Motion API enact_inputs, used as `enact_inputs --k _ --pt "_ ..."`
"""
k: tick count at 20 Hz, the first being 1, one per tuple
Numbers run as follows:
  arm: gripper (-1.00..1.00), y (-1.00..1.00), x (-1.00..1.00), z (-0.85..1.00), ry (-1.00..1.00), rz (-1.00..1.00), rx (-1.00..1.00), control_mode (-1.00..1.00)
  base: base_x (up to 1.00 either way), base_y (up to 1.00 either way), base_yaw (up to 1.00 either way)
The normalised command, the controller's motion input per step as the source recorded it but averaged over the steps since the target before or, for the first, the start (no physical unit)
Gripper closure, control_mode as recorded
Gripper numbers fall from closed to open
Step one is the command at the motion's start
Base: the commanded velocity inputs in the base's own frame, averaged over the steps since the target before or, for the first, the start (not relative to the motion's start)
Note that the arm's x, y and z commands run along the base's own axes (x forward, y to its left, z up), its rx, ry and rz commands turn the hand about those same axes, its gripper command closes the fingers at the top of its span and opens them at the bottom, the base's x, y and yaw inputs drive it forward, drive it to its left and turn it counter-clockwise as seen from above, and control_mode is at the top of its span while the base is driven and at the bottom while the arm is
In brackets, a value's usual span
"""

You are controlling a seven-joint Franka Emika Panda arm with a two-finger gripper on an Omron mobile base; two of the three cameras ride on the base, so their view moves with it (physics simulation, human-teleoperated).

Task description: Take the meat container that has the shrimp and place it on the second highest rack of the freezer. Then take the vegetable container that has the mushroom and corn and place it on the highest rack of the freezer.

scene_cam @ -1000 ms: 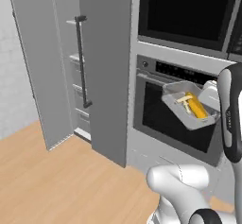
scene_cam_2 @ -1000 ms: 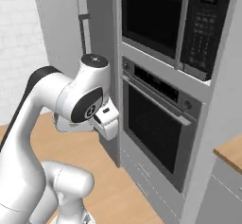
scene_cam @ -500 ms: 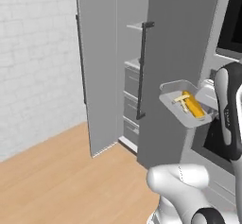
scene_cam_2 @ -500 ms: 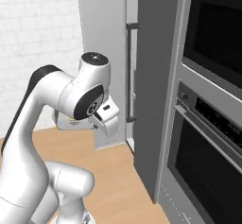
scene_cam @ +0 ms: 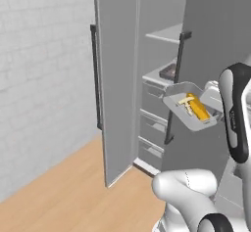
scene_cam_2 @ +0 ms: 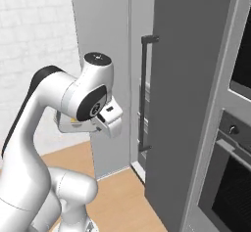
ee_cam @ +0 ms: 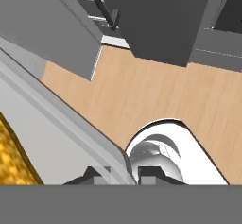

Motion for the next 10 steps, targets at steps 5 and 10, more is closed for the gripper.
enact_inputs --k 5,10 --pt "1.00 0.00 0.00 0.00 0.00 0.00 0.00 1.00 0.68 0.93 -0.59" --pt "1.00 0.00 0.00 0.00 0.00 0.00 0.00 1.00 0.48 0.59 -0.52"
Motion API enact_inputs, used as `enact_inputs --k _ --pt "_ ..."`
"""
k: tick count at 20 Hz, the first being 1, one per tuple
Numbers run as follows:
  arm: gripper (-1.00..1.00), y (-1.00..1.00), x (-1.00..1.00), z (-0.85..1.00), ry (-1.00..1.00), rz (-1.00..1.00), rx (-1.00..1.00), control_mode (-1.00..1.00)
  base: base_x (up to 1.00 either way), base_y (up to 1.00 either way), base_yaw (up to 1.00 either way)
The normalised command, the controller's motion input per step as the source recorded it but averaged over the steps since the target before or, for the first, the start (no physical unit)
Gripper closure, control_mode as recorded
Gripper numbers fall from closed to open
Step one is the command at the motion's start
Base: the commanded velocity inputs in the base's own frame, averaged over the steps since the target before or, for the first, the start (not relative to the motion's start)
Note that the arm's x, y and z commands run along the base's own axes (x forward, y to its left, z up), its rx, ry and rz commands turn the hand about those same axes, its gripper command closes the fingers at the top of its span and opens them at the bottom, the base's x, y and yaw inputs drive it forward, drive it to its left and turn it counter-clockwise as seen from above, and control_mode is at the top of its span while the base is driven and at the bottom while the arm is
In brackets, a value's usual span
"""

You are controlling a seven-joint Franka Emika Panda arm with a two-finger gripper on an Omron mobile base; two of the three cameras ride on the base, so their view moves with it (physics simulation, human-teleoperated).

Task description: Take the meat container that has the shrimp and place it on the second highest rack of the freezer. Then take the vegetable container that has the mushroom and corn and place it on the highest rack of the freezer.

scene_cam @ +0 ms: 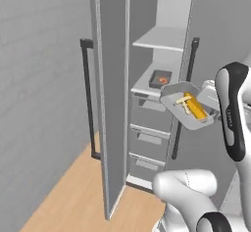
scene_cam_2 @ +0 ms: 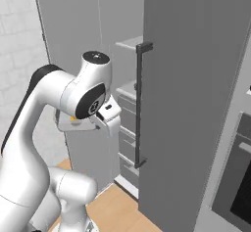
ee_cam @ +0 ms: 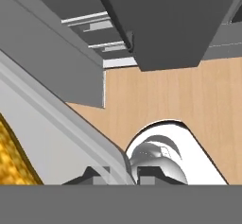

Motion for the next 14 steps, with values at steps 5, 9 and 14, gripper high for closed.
enact_inputs --k 5,9,14 --pt "1.00 0.00 0.00 0.00 0.00 0.00 0.00 1.00 0.43 0.25 -0.41" --pt "1.00 0.00 0.00 0.00 0.00 0.00 0.00 1.00 0.42 0.14 -0.43" --pt "1.00 0.00 0.00 0.00 0.00 0.00 0.00 1.00 0.56 0.25 -0.40"
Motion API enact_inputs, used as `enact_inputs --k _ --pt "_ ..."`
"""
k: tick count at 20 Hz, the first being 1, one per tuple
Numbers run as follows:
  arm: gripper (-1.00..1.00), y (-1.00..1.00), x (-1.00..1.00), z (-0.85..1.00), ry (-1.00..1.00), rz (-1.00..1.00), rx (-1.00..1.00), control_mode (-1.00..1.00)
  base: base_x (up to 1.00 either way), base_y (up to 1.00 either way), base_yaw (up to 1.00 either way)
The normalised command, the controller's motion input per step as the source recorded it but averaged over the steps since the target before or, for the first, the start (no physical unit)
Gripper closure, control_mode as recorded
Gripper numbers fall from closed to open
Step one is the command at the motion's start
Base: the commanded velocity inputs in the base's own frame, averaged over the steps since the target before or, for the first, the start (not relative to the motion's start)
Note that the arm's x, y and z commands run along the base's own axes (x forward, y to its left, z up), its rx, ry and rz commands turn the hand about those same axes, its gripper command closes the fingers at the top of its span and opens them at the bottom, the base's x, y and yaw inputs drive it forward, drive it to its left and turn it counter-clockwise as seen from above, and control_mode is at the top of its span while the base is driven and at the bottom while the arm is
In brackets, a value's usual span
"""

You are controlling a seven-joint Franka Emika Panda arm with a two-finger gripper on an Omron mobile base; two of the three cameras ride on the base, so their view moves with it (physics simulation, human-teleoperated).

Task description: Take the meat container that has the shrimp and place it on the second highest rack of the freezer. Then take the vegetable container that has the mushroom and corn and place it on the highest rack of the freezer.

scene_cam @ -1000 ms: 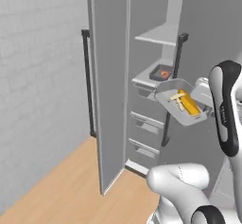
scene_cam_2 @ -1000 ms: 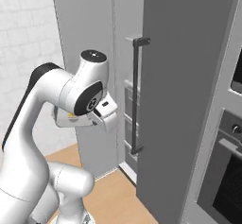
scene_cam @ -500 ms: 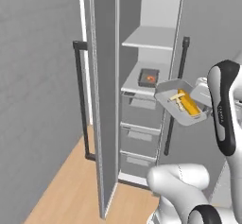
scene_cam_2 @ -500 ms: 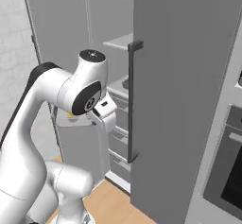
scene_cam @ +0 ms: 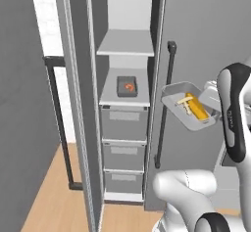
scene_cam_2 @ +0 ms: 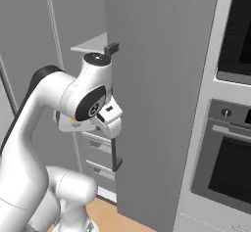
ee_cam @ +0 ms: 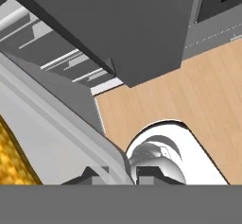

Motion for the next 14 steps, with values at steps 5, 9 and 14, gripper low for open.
enact_inputs --k 5,9,14 --pt "1.00 0.00 0.00 0.00 0.00 0.00 0.00 1.00 0.48 0.42 -0.27" --pt "1.00 0.00 0.00 0.00 0.00 0.00 0.00 1.00 0.06 0.72 -0.07" --pt "1.00 0.00 0.00 0.00 0.00 0.00 0.00 1.00 0.42 0.35 0.00"
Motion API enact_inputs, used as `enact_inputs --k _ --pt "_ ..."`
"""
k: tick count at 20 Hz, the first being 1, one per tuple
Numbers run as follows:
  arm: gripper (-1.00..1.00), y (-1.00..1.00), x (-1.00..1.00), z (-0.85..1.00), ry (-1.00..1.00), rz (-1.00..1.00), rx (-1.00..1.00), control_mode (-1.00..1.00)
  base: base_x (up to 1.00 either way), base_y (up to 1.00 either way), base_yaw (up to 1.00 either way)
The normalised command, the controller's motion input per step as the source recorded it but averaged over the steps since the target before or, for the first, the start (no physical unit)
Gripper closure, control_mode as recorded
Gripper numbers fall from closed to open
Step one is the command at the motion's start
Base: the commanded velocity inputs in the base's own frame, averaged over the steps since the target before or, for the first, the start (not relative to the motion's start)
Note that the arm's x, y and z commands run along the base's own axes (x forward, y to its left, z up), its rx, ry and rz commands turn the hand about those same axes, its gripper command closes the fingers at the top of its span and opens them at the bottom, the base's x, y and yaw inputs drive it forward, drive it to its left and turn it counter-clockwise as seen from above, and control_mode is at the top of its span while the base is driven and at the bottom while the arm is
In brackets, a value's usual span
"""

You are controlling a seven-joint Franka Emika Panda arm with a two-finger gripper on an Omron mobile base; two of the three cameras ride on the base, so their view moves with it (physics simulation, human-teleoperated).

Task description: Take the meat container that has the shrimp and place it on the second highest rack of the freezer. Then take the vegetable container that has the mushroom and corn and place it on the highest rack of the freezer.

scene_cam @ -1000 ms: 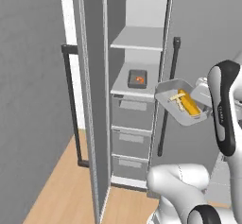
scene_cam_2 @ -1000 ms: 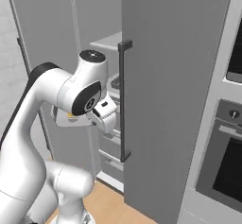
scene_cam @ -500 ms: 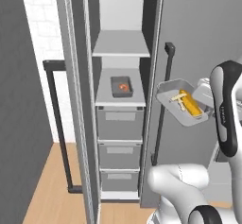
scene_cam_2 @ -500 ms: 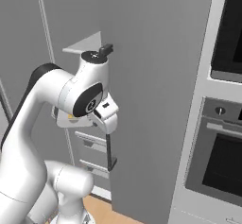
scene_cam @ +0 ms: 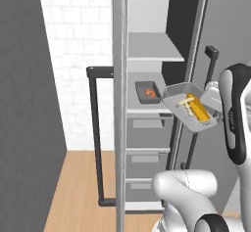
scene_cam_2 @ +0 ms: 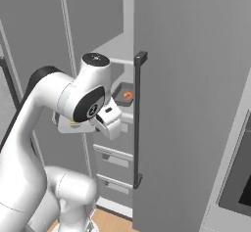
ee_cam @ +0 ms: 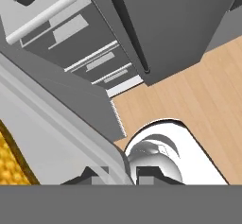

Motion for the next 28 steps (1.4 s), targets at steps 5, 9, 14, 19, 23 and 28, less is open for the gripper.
enact_inputs --k 5,9,14,19,23,28 --pt "1.00 0.00 0.00 0.00 0.00 0.00 0.00 1.00 0.39 -0.02 -0.01" --pt "1.00 0.00 0.00 0.00 0.00 0.00 0.00 1.00 0.53 0.00 -0.03" --pt "1.00 0.00 0.00 0.00 0.00 0.00 0.00 1.00 0.60 0.00 -0.02" --pt "1.00 0.00 0.00 0.00 0.00 0.00 0.00 1.00 0.06 0.00 0.00" --pt "1.00 0.00 0.00 0.00 0.00 0.00 0.00 1.00 0.00 0.00 0.00" --pt "1.00 0.00 0.00 0.00 0.00 0.00 0.00 -1.00 0.00 0.00 0.00"
